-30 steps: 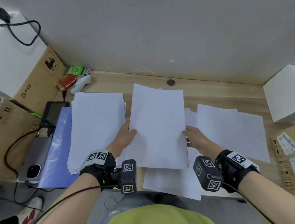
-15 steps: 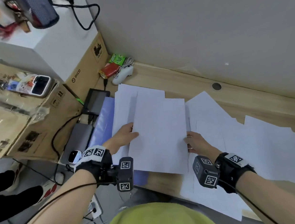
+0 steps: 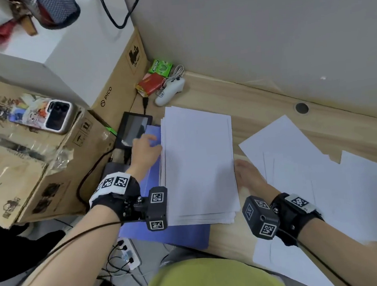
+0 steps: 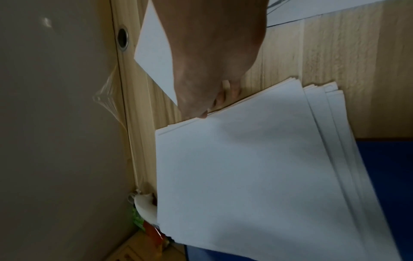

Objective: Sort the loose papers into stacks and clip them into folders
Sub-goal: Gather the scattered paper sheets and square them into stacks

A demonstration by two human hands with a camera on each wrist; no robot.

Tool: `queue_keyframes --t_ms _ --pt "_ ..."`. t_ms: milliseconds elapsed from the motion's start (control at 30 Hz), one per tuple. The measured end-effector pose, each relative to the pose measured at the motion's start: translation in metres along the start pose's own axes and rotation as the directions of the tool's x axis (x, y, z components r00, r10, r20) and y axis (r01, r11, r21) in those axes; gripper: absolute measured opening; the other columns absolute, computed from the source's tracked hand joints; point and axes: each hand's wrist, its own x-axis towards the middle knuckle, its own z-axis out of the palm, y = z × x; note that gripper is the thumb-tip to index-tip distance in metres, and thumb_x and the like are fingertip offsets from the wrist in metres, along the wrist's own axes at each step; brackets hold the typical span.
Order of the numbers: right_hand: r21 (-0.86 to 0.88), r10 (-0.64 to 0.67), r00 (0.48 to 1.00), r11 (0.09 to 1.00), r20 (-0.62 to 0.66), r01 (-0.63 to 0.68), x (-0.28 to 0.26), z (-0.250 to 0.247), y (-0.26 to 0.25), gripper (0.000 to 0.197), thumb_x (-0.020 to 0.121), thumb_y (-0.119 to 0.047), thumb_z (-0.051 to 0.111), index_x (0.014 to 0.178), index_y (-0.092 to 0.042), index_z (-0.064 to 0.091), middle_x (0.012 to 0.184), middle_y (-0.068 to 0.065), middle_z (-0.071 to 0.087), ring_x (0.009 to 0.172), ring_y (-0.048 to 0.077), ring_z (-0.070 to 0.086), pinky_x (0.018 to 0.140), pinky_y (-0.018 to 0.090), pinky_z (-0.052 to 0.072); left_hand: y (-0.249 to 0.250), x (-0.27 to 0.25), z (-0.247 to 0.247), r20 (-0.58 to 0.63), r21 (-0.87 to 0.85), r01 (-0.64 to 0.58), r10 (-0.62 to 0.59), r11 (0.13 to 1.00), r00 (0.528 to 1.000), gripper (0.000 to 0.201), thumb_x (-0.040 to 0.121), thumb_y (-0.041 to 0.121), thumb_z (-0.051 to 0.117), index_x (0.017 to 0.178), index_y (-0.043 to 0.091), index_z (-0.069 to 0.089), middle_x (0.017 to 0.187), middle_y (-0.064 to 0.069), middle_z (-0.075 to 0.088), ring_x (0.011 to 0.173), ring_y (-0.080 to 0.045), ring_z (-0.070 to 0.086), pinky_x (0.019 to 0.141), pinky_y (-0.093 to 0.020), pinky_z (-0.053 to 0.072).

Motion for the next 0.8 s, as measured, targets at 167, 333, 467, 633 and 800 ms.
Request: queue_keyframes --t_ms 167,333,467,633,800 --pt "0.188 0.072 0.997 0.979 0.012 -0.073 -0.005 -0.009 0.001 0.025 0.100 -0.012 0.043 0.112 -0.003 0.063 0.094 0.008 0.059 0.074 0.018 0.053 0.062 0.025 0.040 0.036 0.043 0.007 -0.028 0.124 -0.167 0.172 0.978 0.985 0.037 0.082 0.012 0.057 0.119 0.012 0.059 0.125 -0.015 0.049 0.117 -0.033 0.047 0.099 -0.043 0.041" --pt "0.097 0.036 0.994 0.994 0.107 -0.047 -0.007 -0.019 0.006 0.025 0.098 -0.021 0.046 0.096 -0.028 0.069 0.099 -0.009 0.071 0.087 0.006 0.066 0.077 0.023 0.052 0.076 0.068 0.038 0.113 0.391 -0.392 0.379 0.833 0.918 0.054 0.085 0.014 0.057 0.138 0.017 0.047 0.145 -0.008 0.039 0.133 -0.031 0.030 0.108 -0.039 0.028" --pt "0.036 0.094 0.991 0.995 0.094 -0.098 0.000 -0.018 0.013 0.031 0.094 -0.033 0.050 0.123 -0.033 0.061 0.127 -0.013 0.061 0.120 0.008 0.054 0.107 0.037 0.041 0.089 0.081 0.061 0.299 0.556 -0.512 0.417 0.655 0.858 0.062 0.085 0.017 0.057 0.144 0.022 0.039 0.155 -0.006 0.030 0.146 -0.028 0.015 0.118 -0.045 0.004" --pt "0.046 0.112 0.990 0.992 0.087 -0.116 0.004 -0.013 0.018 0.031 0.092 -0.030 0.049 0.121 -0.034 0.061 0.134 -0.011 0.055 0.127 0.012 0.048 0.112 0.042 0.035 0.093 0.087 0.061 0.431 0.658 -0.516 0.288 0.548 0.855 0.069 0.087 0.016 0.052 0.150 0.021 0.026 0.152 -0.009 0.033 0.146 -0.026 0.012 0.116 -0.054 -0.004" --pt "0.091 0.089 0.992 0.991 0.088 -0.097 0.003 -0.010 0.015 0.032 0.087 -0.033 0.053 0.118 -0.032 0.064 0.129 -0.009 0.060 0.120 0.014 0.056 0.108 0.041 0.041 0.091 0.091 0.053 0.409 0.684 -0.492 0.275 0.539 0.870 0.058 0.091 0.027 0.050 0.147 0.019 0.035 0.146 -0.012 0.039 0.140 -0.029 0.026 0.118 -0.052 0.000"
